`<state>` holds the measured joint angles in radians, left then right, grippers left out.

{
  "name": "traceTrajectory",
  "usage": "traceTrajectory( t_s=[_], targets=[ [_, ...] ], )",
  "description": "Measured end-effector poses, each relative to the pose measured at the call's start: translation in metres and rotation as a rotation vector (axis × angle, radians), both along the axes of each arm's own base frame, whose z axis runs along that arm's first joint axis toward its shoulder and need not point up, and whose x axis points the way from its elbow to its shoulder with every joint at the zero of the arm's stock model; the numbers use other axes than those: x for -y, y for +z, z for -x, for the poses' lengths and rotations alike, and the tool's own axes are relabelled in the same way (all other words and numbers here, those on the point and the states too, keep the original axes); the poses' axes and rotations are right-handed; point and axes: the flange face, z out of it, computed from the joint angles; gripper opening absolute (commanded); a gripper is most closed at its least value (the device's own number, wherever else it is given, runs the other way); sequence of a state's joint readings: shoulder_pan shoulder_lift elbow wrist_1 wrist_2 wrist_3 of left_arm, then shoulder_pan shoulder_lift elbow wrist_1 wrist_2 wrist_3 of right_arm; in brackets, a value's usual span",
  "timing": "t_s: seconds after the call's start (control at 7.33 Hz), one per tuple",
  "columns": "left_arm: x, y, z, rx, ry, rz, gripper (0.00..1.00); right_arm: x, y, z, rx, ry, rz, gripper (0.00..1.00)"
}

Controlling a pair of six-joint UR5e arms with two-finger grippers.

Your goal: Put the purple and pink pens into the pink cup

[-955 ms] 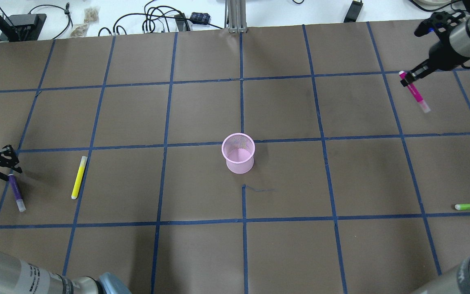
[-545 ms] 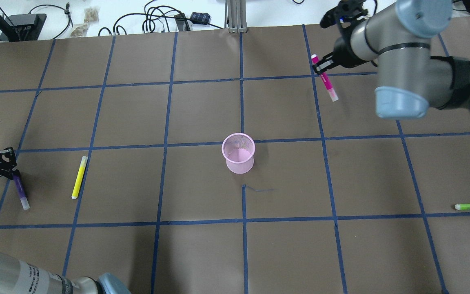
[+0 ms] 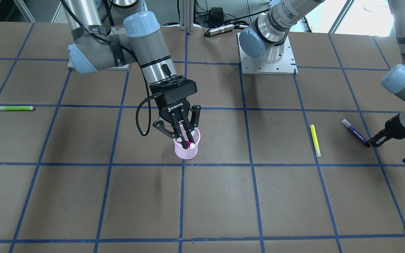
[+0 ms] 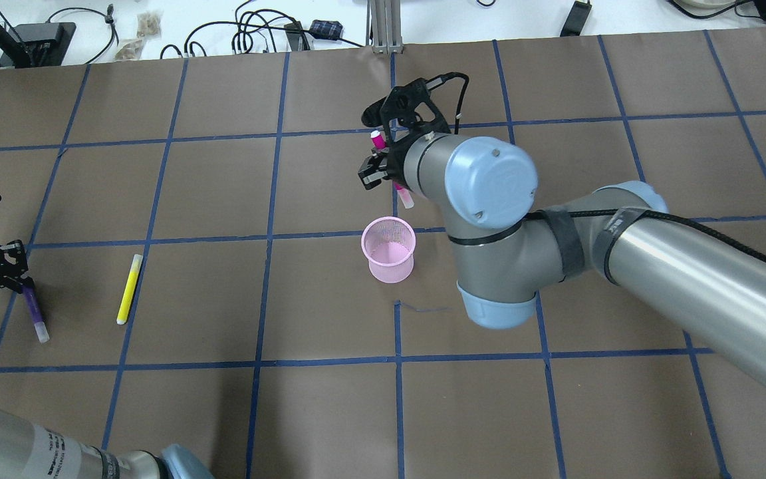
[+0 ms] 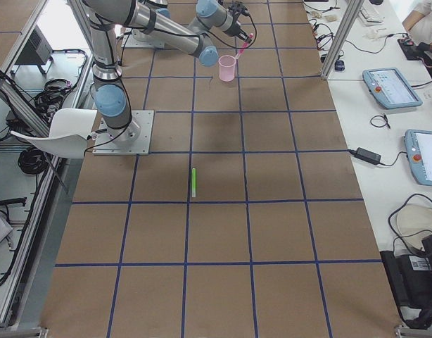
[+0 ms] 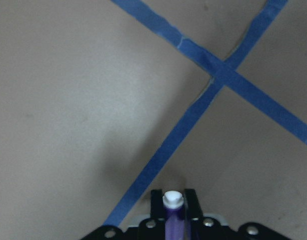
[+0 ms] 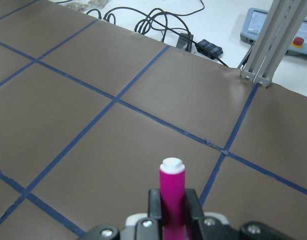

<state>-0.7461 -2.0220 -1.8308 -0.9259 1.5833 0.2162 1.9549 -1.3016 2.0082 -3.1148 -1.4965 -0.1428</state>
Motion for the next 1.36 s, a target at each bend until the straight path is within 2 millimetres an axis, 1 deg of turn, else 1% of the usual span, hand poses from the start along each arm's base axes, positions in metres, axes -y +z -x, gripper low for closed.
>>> traceTrajectory(
  t_s=[0.14,0.27,0.41,0.55,0.68,0.82,0.95,1.09,1.23,1.36],
  targets=[
    [0.009,0.017,0.000,0.027,-0.011,0.025,0.00,-0.011,-0.011,-0.010,0.004,-0.009,0.029,0.00],
    [0.025,0.043,0.003,0.067,-0.034,0.059,0.00,-0.021,-0.022,-0.013,0.011,-0.016,0.051,0.00],
    [0.043,0.068,0.014,0.106,-0.069,0.092,0.00,-0.033,-0.031,-0.011,0.018,-0.025,0.069,0.00],
    [0.064,0.091,0.036,0.143,-0.120,0.122,0.00,-0.043,-0.040,-0.008,0.025,-0.030,0.079,0.03],
    [0.085,0.115,0.070,0.193,-0.179,0.148,0.00,-0.050,-0.047,-0.006,0.030,-0.030,0.080,0.44],
    [0.101,0.140,0.109,0.240,-0.223,0.174,0.00,-0.053,-0.051,-0.005,0.027,-0.027,0.078,0.89],
    [0.112,0.162,0.149,0.267,-0.246,0.206,0.00,-0.053,-0.055,-0.005,0.020,-0.024,0.074,0.93],
    [0.118,0.176,0.186,0.277,-0.251,0.238,0.00,-0.052,-0.058,-0.005,0.014,-0.027,0.064,0.99],
    [0.124,0.186,0.224,0.275,-0.238,0.265,0.00,-0.046,-0.055,-0.004,-0.003,-0.033,0.042,1.00],
    [0.128,0.190,0.261,0.267,-0.221,0.287,0.00,-0.030,-0.042,-0.002,-0.036,-0.040,0.002,1.00]
  ],
)
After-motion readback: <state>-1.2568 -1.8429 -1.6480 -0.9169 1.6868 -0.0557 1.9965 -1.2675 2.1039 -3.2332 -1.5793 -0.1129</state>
